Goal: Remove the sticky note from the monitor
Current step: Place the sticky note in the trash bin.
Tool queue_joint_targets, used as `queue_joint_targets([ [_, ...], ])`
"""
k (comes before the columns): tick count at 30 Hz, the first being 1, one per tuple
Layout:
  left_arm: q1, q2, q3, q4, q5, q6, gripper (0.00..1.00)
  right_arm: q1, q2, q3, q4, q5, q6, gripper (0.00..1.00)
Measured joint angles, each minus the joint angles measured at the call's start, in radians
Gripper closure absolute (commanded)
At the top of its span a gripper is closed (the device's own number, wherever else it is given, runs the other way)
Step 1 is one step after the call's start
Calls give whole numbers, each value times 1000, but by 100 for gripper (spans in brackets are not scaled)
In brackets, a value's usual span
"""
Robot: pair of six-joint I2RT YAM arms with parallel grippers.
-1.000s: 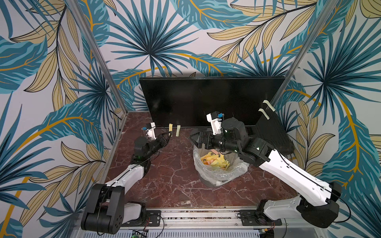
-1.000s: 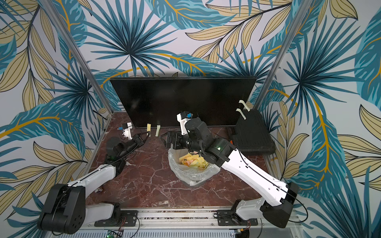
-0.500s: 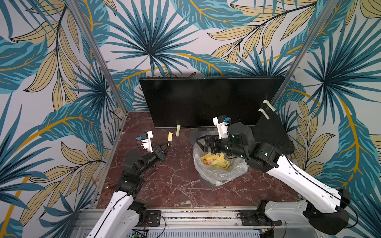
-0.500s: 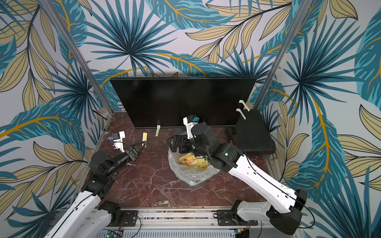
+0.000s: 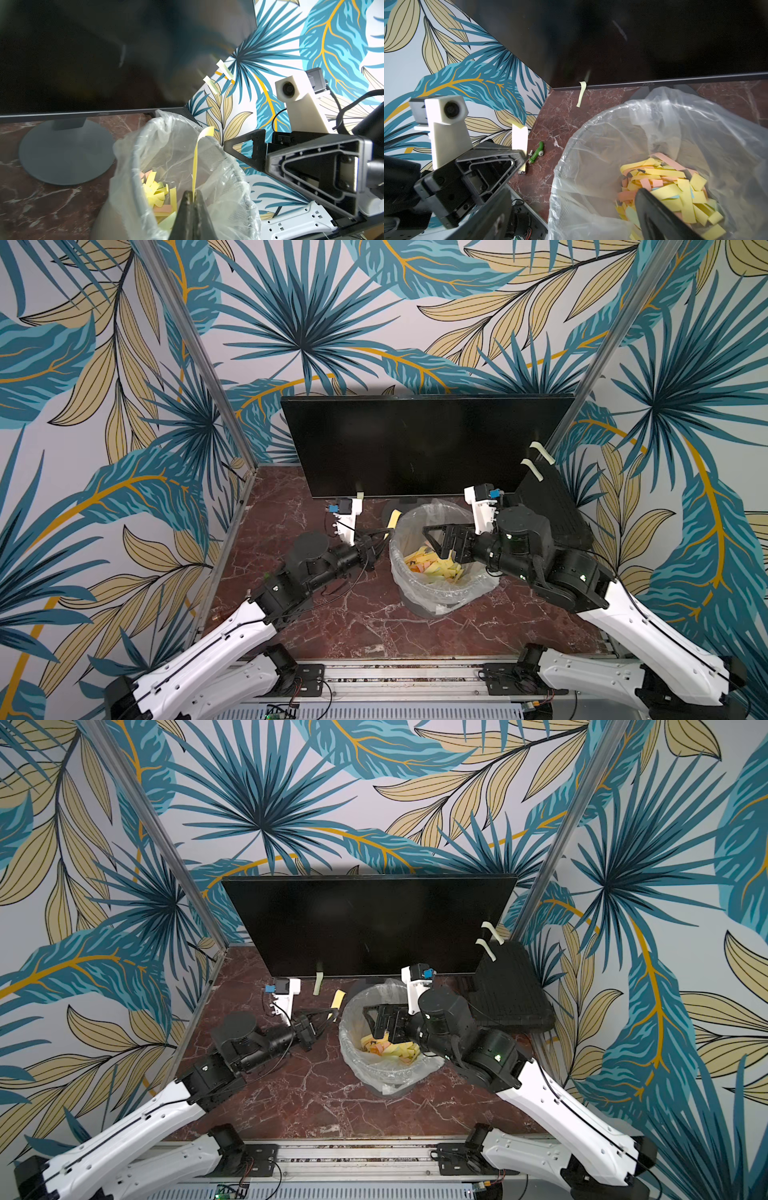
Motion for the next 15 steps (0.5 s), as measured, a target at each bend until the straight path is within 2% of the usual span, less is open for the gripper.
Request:
queue_joint_targets([
  [4,-90,134,90,2,-58,47,100,0,-63,-30,-40,41,12,4],
  [10,-154,278,195,-15,-114,94,100,0,-161,-53,-109,98,35,4],
  [15,-179,325,263,-84,-164,135,77,0,-209,-53,-165,143,47,4],
])
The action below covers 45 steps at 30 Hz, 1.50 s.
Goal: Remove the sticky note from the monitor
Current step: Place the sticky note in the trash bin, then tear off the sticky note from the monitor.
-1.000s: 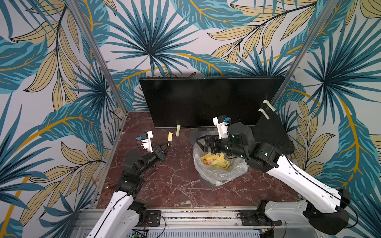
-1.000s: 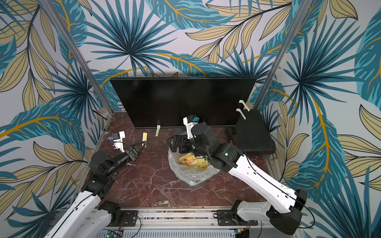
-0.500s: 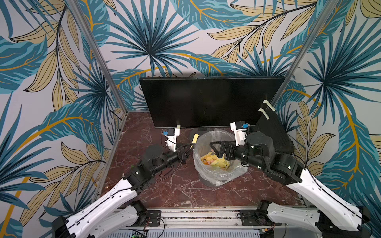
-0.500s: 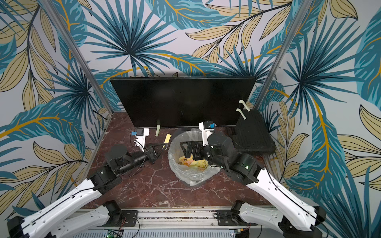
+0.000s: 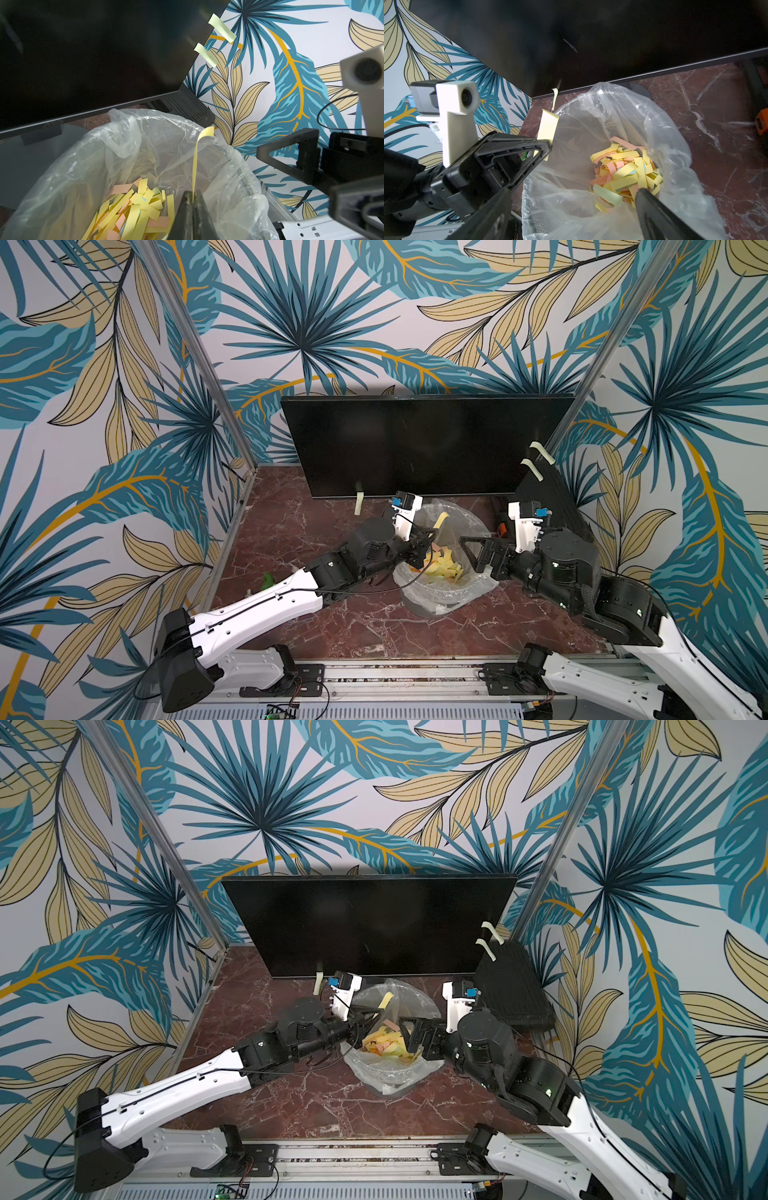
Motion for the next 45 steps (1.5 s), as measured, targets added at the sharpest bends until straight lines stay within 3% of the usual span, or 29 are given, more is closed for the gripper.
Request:
queue_joint_targets([
  [4,-8,11,32,-51,-26,46,53,0,-11,-2,-30,23,9,4],
  [12,-8,9,58,-87,-44,93,33,0,21,-2,-34,28,12,4],
  [16,-8,-14,64,-91,-74,123,2,0,46,0,-34,25,11,4],
  [17,-8,-25,64,-92,-87,132,0,0,52,2,-34,25,11,3],
  [25,8,-174,62,-106,-225,203,0,0,93,44,-25,8,1,1],
  [31,125,-309,-29,-112,-253,196,0,0,133,71,-1,-21,-15,1],
  [45,412,-475,-374,-55,-104,18,0,0,246,126,103,-133,-31,1],
])
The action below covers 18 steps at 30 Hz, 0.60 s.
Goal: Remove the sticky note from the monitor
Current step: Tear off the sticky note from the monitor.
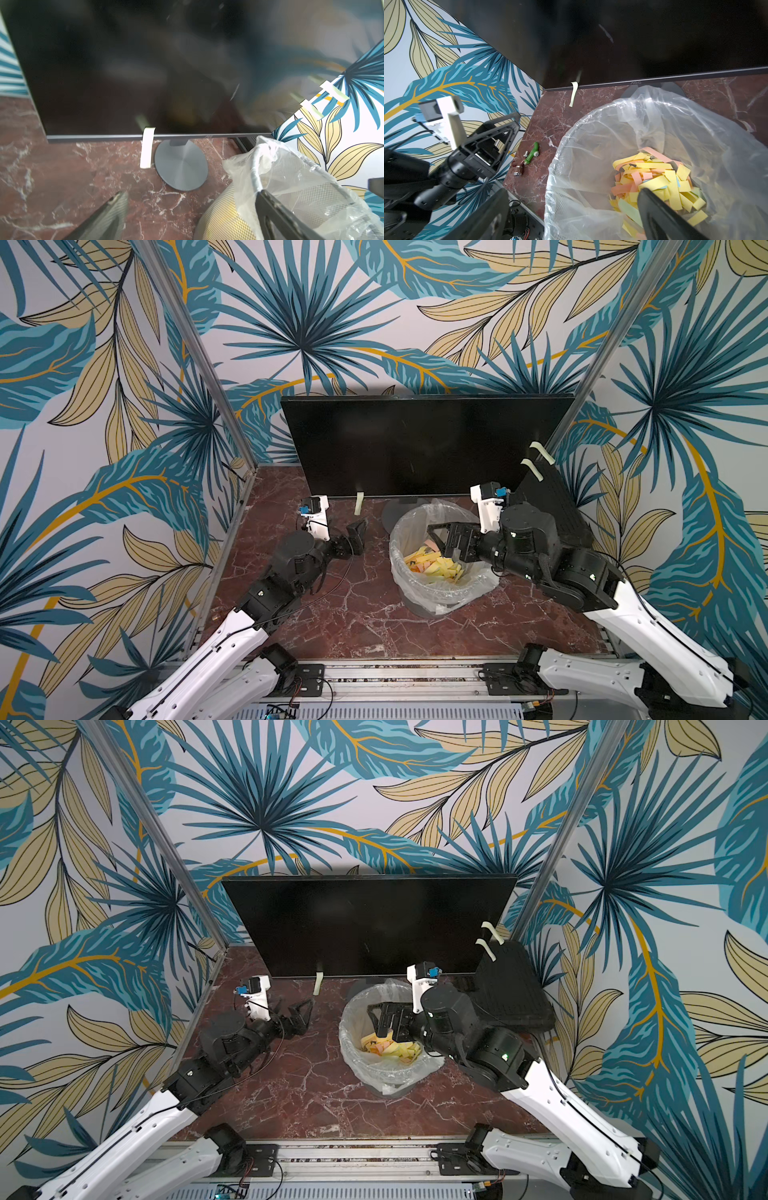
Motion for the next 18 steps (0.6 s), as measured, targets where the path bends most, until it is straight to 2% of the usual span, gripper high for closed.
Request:
queue_joint_targets([
  [10,178,-10,-182,172,175,-155,0,0,108,85,40,-92,-9,2],
  [18,317,96,-285,415,359,-292,0,0,214,144,68,-162,-15,5],
])
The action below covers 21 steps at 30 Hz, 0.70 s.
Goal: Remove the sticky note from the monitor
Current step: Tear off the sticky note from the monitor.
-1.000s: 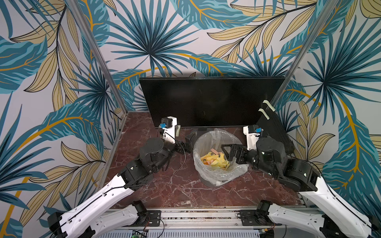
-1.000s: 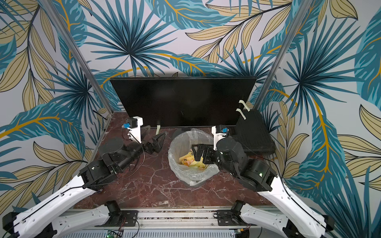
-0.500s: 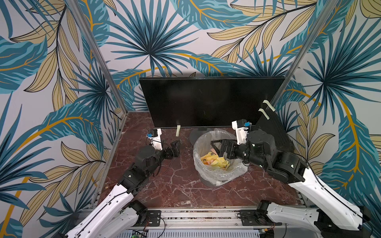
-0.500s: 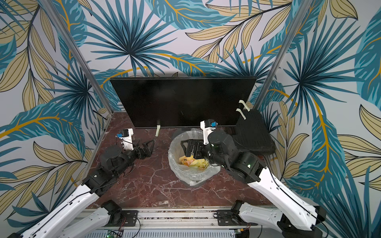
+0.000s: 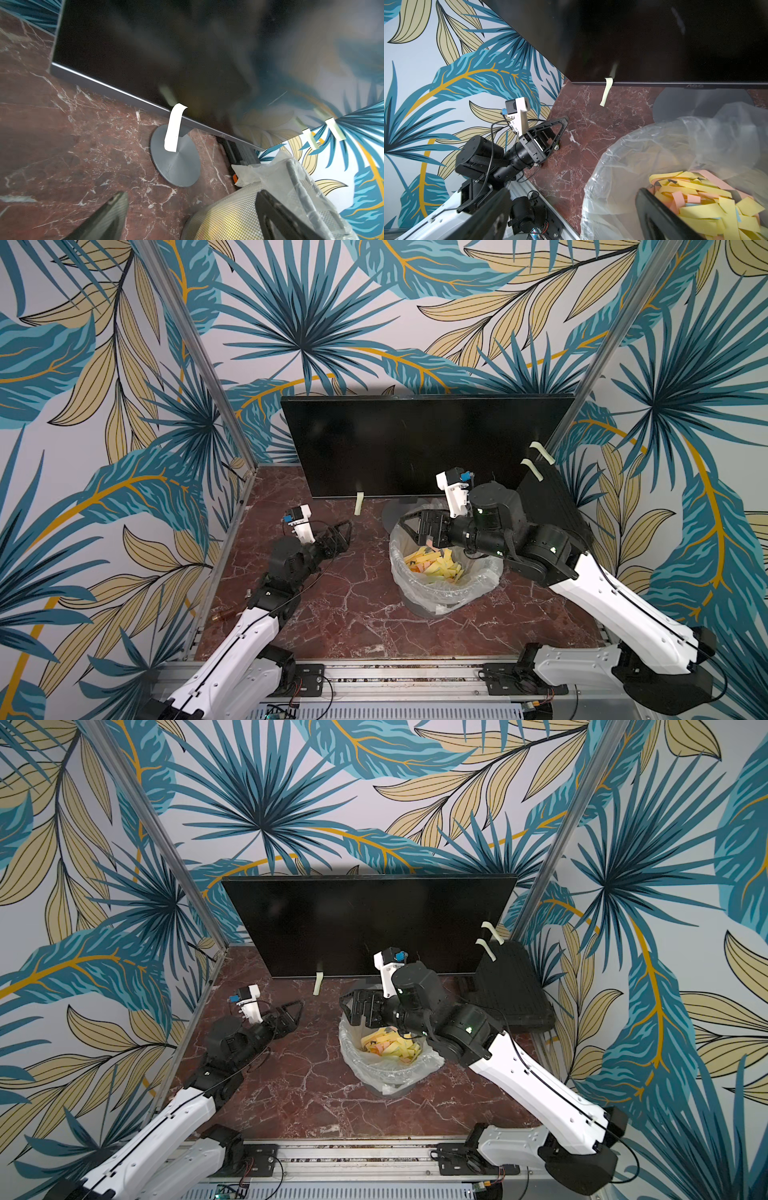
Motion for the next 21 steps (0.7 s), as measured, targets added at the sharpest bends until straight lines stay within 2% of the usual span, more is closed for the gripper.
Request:
queue_joint_targets([
  [5,43,101,-23,136,77,-58,0,3,53,25,28,-32,0,5],
  [12,58,264,-16,303,170,-90,0,10,115,55,65,-56,1,5],
  [21,65,487,85,412,280,-113,0,29,150,57,97,-66,13,6],
])
